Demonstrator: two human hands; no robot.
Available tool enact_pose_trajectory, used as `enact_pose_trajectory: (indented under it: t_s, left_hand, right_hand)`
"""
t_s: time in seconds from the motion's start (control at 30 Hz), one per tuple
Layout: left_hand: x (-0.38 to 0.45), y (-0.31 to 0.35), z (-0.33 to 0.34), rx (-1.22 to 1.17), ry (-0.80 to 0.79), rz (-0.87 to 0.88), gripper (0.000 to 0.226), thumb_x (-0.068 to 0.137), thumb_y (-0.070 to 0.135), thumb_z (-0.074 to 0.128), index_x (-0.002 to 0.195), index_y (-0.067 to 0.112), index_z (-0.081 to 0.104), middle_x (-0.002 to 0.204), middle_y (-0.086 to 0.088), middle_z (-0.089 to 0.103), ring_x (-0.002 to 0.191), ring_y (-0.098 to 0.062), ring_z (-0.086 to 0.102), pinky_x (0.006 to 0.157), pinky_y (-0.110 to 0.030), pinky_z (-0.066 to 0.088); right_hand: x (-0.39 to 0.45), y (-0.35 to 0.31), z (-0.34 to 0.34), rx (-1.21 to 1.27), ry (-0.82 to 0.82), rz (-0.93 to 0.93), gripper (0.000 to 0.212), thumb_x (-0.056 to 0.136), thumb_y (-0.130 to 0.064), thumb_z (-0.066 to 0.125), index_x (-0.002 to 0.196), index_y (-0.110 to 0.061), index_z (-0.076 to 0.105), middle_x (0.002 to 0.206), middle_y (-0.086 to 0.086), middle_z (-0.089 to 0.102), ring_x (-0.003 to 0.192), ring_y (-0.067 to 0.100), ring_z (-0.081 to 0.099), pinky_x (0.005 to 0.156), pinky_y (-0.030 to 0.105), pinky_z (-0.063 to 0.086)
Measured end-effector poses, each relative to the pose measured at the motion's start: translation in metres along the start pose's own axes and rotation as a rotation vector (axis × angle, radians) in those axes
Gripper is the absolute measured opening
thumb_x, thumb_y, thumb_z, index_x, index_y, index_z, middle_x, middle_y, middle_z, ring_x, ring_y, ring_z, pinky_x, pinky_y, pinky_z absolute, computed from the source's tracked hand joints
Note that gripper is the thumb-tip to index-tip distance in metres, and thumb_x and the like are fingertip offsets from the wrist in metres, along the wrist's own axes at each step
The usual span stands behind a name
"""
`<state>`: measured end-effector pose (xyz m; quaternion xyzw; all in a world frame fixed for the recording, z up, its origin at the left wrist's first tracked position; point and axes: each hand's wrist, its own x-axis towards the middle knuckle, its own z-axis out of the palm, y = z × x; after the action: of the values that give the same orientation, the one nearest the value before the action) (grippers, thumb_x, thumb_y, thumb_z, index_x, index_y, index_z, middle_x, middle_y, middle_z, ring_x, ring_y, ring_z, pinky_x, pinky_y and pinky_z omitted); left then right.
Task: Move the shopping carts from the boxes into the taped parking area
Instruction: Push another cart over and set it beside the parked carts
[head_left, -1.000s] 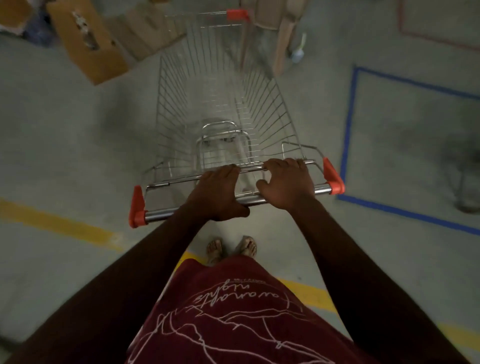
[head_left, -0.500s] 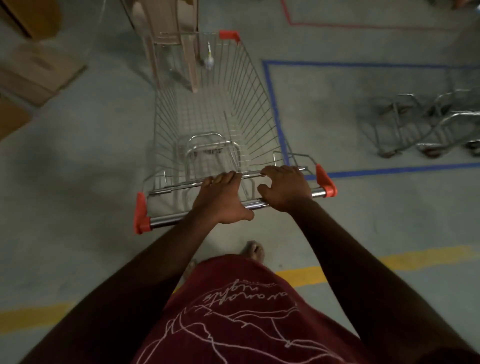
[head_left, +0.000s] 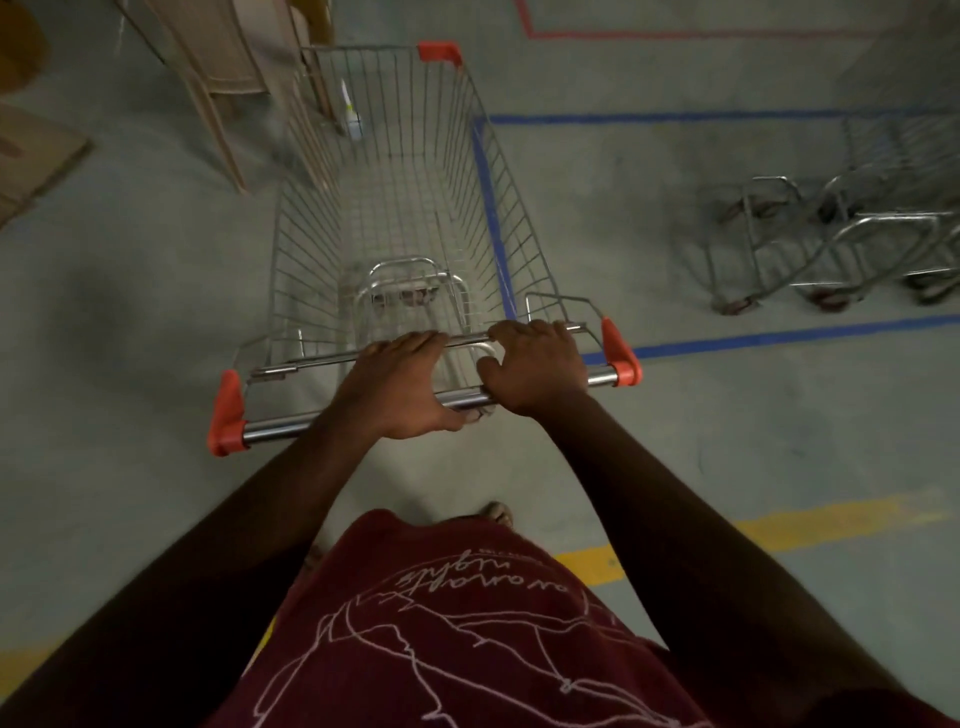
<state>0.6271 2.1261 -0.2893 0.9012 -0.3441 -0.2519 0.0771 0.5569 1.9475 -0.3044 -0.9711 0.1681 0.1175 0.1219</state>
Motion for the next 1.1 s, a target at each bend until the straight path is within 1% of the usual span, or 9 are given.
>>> enact_pose_trajectory:
  t_s: [0.2, 0.3, 0.4, 0.5, 0.63, 0.77, 0.93, 1.03, 1.1]
  left_hand:
    - [0.057, 0.063, -0.007, -0.01, -0.012, 0.004, 0.136, 0.044, 0.091, 0.044, 0.161, 0.024, 0.024, 0.167, 0.002, 0.029, 0.151, -0.019, 0.031, 0.12, -0.043, 0.023]
    - [0.089, 0.083, -0.01, -0.006, -0.028, 0.014, 0.129, 0.055, 0.086, 0.06, 0.162, 0.026, 0.02, 0.169, 0.002, 0.025, 0.153, -0.019, 0.027, 0.121, -0.042, 0.02]
    - [0.125, 0.103, -0.017, 0.022, -0.026, 0.032, 0.121, 0.066, 0.075, 0.073, 0.163, 0.026, 0.019, 0.17, 0.003, 0.022, 0.154, -0.018, 0.025, 0.121, -0.042, 0.02]
    - [0.168, 0.124, -0.027, 0.021, -0.016, 0.056, 0.12, 0.066, 0.071, 0.076, 0.162, 0.026, 0.022, 0.168, 0.003, 0.027, 0.151, -0.018, 0.03, 0.119, -0.041, 0.022]
    - [0.23, 0.157, -0.041, 0.008, -0.019, 0.073, 0.12, 0.064, 0.068, 0.08, 0.161, 0.025, 0.024, 0.166, 0.002, 0.031, 0.149, -0.019, 0.034, 0.118, -0.04, 0.025]
    - [0.288, 0.191, -0.06, 0.023, -0.039, 0.087, 0.121, 0.065, 0.065, 0.082, 0.161, 0.021, 0.024, 0.167, -0.001, 0.03, 0.15, -0.019, 0.032, 0.119, -0.039, 0.024]
    - [0.35, 0.23, -0.078, 0.038, -0.074, 0.123, 0.12, 0.066, 0.066, 0.079, 0.162, 0.021, 0.021, 0.168, -0.001, 0.027, 0.151, -0.02, 0.029, 0.119, -0.04, 0.021]
    - [0.381, 0.253, -0.083, 0.048, -0.085, 0.128, 0.12, 0.066, 0.066, 0.078, 0.162, 0.021, 0.02, 0.169, 0.0, 0.025, 0.152, -0.02, 0.028, 0.12, -0.041, 0.02]
    - [0.403, 0.273, -0.086, 0.041, -0.093, 0.129, 0.124, 0.061, 0.074, 0.07, 0.162, 0.022, 0.02, 0.169, 0.0, 0.025, 0.152, -0.02, 0.028, 0.12, -0.043, 0.02]
  right_hand:
    - [0.026, 0.076, -0.024, -0.005, 0.023, -0.007, 0.063, 0.084, -0.052, 0.039, 0.133, -0.022, 0.064, 0.134, 0.002, 0.068, 0.126, 0.03, 0.057, 0.114, 0.048, 0.036]
    - [0.044, 0.107, -0.033, 0.013, 0.066, -0.001, 0.058, 0.084, -0.051, 0.043, 0.126, -0.021, 0.069, 0.125, 0.003, 0.072, 0.118, 0.03, 0.062, 0.108, 0.047, 0.04]
    - [0.067, 0.139, -0.043, 0.011, 0.079, 0.001, 0.059, 0.084, -0.053, 0.042, 0.127, -0.021, 0.068, 0.127, 0.003, 0.072, 0.119, 0.03, 0.061, 0.11, 0.048, 0.04]
    - [0.097, 0.175, -0.056, 0.019, 0.07, -0.005, 0.063, 0.084, -0.053, 0.041, 0.132, -0.022, 0.066, 0.135, 0.002, 0.069, 0.125, 0.029, 0.059, 0.114, 0.049, 0.036]
    - [0.141, 0.228, -0.075, 0.039, 0.066, 0.014, 0.063, 0.084, -0.054, 0.04, 0.134, -0.023, 0.064, 0.139, 0.002, 0.066, 0.131, 0.028, 0.056, 0.117, 0.048, 0.033]
    - [0.181, 0.275, -0.1, 0.043, 0.037, 0.04, 0.065, 0.083, -0.054, 0.04, 0.136, -0.024, 0.062, 0.142, 0.001, 0.064, 0.134, 0.027, 0.053, 0.12, 0.049, 0.03]
    - [0.216, 0.329, -0.123, 0.05, 0.038, 0.081, 0.074, 0.079, -0.059, 0.029, 0.137, -0.025, 0.06, 0.143, 0.001, 0.064, 0.134, 0.027, 0.053, 0.12, 0.05, 0.03]
    - [0.234, 0.36, -0.135, 0.051, 0.043, 0.101, 0.071, 0.081, -0.058, 0.033, 0.135, -0.024, 0.063, 0.139, 0.002, 0.066, 0.13, 0.028, 0.056, 0.118, 0.05, 0.032]
    - [0.245, 0.386, -0.144, 0.047, 0.046, 0.103, 0.065, 0.083, -0.056, 0.038, 0.133, -0.024, 0.064, 0.137, 0.002, 0.068, 0.128, 0.028, 0.057, 0.115, 0.049, 0.035]
